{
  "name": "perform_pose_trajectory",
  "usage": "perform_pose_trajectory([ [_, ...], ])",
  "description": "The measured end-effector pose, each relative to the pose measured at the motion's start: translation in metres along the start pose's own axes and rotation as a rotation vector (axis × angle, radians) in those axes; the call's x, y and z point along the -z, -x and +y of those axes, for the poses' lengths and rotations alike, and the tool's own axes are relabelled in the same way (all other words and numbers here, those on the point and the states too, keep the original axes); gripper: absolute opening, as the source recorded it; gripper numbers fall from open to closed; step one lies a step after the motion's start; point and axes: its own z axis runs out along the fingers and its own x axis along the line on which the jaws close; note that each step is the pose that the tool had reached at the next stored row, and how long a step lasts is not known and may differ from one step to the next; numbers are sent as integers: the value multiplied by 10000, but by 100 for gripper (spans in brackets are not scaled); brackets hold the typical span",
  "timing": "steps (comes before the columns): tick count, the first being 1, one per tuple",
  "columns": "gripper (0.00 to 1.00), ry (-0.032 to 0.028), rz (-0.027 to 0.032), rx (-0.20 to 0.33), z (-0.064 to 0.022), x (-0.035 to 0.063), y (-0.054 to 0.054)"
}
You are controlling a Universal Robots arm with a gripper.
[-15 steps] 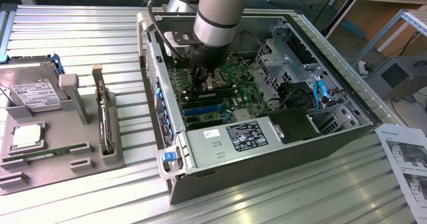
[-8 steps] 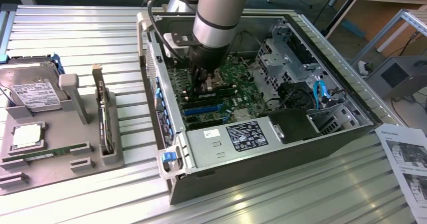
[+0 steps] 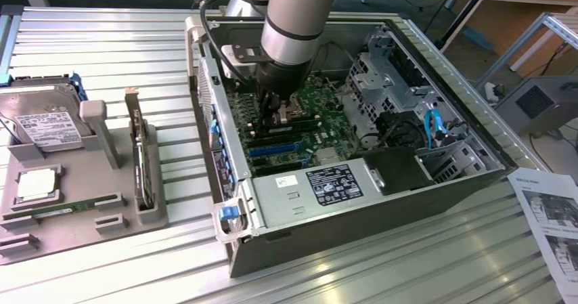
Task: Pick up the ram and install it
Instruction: 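Press down the ram until it locks into place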
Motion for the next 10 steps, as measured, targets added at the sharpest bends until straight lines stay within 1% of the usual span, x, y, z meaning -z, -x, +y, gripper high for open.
perform_pose_trajectory([
  [10,11,1,1,0,0,-11,-1],
])
